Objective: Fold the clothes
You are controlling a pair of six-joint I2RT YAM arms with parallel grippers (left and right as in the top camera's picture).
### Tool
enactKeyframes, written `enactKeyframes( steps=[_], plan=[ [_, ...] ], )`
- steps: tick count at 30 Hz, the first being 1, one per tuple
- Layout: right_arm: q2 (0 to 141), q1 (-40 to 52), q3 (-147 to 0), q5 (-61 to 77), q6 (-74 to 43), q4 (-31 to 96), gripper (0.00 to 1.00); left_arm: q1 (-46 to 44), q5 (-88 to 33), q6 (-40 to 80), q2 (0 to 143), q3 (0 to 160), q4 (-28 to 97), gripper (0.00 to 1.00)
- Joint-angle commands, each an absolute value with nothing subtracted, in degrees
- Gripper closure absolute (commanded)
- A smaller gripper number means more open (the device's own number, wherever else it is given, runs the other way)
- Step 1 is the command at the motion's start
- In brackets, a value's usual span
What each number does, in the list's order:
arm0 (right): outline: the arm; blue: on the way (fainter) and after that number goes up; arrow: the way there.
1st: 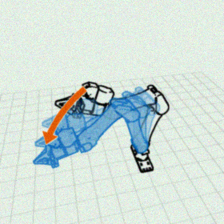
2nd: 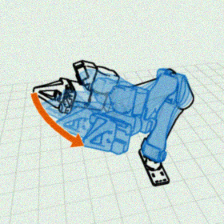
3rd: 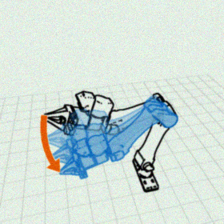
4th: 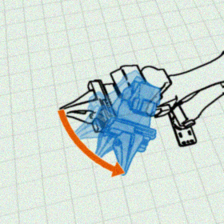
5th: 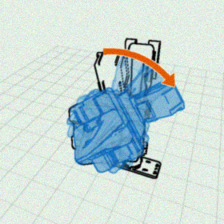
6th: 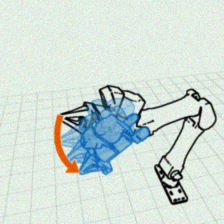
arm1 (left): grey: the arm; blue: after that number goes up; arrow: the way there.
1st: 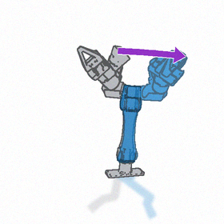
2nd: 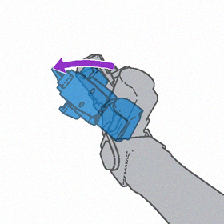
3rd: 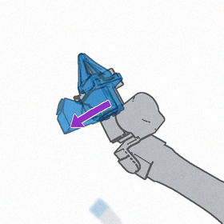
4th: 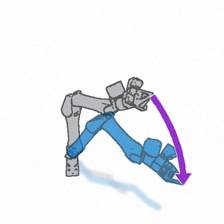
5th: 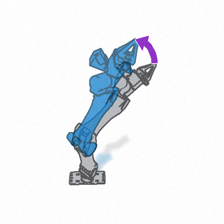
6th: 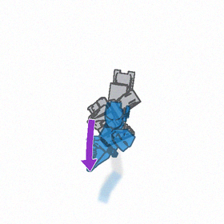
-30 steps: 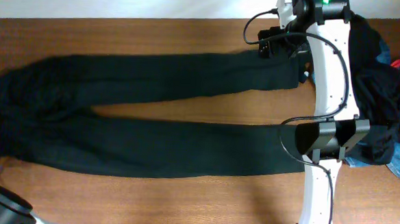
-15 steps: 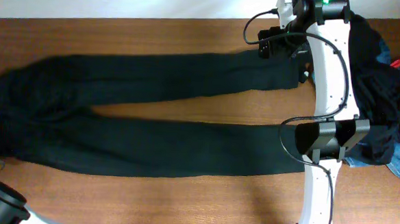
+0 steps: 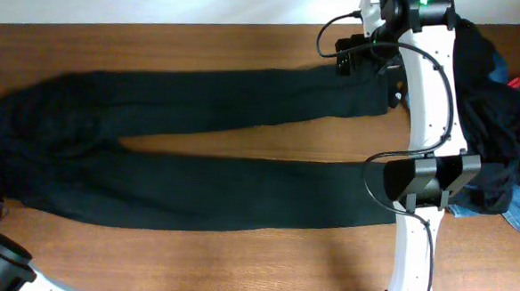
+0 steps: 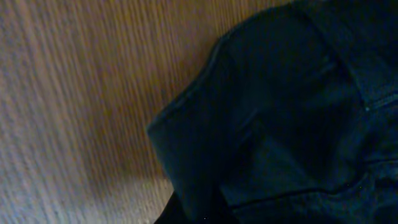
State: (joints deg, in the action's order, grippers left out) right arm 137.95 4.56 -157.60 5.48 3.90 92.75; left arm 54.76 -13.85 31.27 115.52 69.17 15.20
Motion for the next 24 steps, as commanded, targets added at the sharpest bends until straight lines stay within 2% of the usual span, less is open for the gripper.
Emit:
enactKeyframes(
  steps=[1,9,18,24],
  plan=[
    [137.4,5.0,-157.4,5.8,4.3,92.6,0.0,54.2,-18.3,29.0,115.6,68.7,16.4,1.0],
    [137.4,5.0,-157.4,5.8,4.3,92.6,0.01,54.2,-16.5,27.3,103.2,68.7,22.2,1.0],
    [137.4,5.0,-157.4,6.0,4.3,92.6,0.01,54.2,-1.4,24.3,84.2,68.7,32.9,1.0],
    [137.4,5.0,-157.4,7.6,4.3,92.9,0.01,54.2,7.3,24.3,77.5,68.7,38.4,1.0]
  ],
)
